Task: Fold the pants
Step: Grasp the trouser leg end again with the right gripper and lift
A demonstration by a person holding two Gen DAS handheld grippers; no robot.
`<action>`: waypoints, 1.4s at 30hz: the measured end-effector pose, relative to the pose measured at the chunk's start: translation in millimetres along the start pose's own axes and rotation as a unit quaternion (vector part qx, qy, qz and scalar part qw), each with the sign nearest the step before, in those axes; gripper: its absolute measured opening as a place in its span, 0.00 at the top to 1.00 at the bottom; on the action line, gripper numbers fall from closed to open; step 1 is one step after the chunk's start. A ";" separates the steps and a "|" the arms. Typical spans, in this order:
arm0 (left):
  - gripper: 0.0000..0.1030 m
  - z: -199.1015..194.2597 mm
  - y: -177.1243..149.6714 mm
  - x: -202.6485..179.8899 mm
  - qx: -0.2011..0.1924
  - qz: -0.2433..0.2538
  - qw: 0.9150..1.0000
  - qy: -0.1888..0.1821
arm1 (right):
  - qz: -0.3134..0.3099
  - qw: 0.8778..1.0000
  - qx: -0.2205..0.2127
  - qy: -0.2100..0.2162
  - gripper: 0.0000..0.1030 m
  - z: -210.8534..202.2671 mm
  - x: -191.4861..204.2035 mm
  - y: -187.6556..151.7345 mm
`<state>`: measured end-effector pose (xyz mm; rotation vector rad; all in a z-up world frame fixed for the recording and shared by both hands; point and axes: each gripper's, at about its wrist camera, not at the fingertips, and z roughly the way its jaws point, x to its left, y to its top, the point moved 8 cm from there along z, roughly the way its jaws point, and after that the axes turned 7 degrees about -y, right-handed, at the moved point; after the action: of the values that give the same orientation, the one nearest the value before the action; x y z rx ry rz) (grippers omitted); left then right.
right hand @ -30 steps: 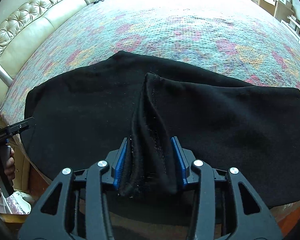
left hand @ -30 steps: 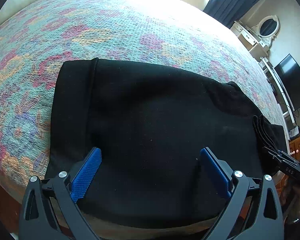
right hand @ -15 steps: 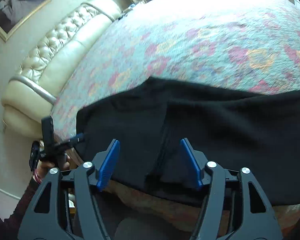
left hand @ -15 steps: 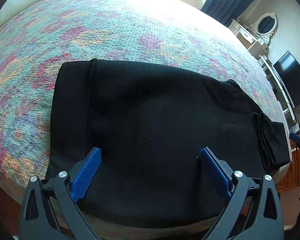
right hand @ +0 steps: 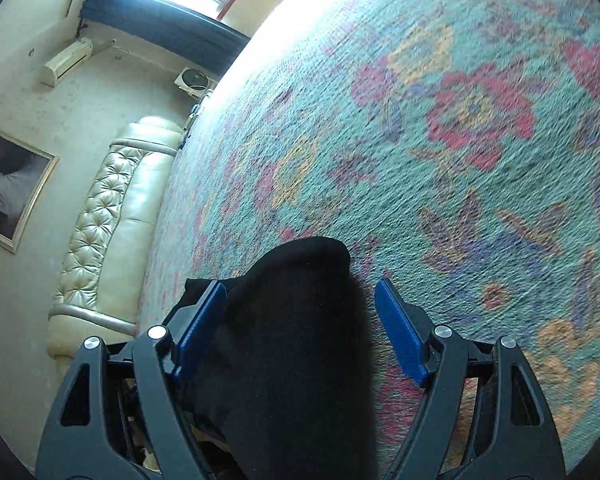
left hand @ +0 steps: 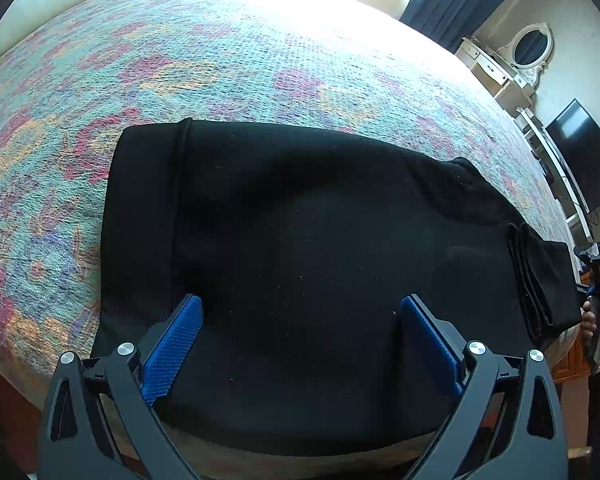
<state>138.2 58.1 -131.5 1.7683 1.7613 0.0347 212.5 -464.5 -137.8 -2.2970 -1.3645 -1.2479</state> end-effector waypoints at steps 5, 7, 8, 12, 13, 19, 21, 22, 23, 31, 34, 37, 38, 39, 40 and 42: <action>0.05 1.0 -1.2 -2.1 0.001 0.011 1.000 0.009 | 0.035 0.998 0.015 0.048 0.37 16.4 -10.1 4.4; 0.05 0.9 -1.6 -2.0 0.001 0.010 1.000 0.009 | 0.049 0.996 0.026 0.067 0.57 21.3 -14.5 5.3; 0.05 1.1 -1.7 -2.2 0.001 0.010 1.000 0.009 | 0.050 0.996 0.026 0.065 0.61 23.0 -18.0 5.3; 0.05 1.9 -2.2 -3.0 0.000 0.013 1.000 0.009 | 0.062 0.995 0.029 0.068 0.77 27.7 -32.9 6.8; 0.05 1.7 -2.4 -2.7 0.000 0.013 1.000 0.009 | 0.063 0.995 0.030 0.071 0.78 28.9 -36.0 7.4; 0.05 0.5 -2.5 -2.1 0.000 0.014 1.000 0.009 | 0.064 0.995 0.032 0.073 0.79 31.0 -38.5 3.7; 0.05 -0.4 -2.6 -1.5 -0.001 0.014 1.000 0.007 | 0.082 0.991 0.038 0.097 0.72 25.8 -38.4 2.0; 0.05 -0.6 -2.7 -1.4 -0.001 0.015 1.000 0.007 | 0.091 0.989 0.042 0.106 0.70 21.8 -40.6 -0.3; 0.05 -0.9 -2.7 -1.0 -0.001 0.015 1.000 0.006 | 0.092 0.988 0.046 0.111 0.67 17.6 -42.0 -4.2; 0.05 -1.3 -3.3 -0.8 -0.001 0.016 1.000 0.006 | 0.062 0.988 0.079 0.116 0.55 -14.1 -44.9 -55.5; 0.05 -2.3 -4.1 -0.2 -0.001 0.017 1.000 0.006 | 0.049 0.990 0.082 0.106 0.63 -18.1 -49.6 -64.3; 0.05 -2.3 -4.3 -0.1 -0.001 0.018 1.000 0.007 | 0.042 0.992 0.081 0.086 0.80 -14.7 -58.3 -68.8; 0.05 -2.4 -4.3 0.0 -0.001 0.018 1.000 0.007 | 0.047 0.992 0.078 0.092 0.81 -14.9 -60.9 -69.7; 0.05 -2.4 -4.4 0.0 -0.001 0.019 1.000 0.007 | 0.050 0.991 0.076 0.097 0.82 -15.2 -63.0 -70.1; 0.05 -2.4 -4.7 -0.2 -0.001 0.020 1.000 0.006 | 0.049 0.991 0.076 0.098 0.82 -15.4 -62.4 -70.6; 0.05 -2.8 -5.2 -0.4 -0.002 0.020 1.000 0.004 | 0.054 0.990 0.078 0.104 0.79 -17.2 -59.9 -71.8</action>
<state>132.3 58.3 -131.5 1.8041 1.7303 0.0625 132.4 -471.7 -188.6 -2.0416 -1.2054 -1.2591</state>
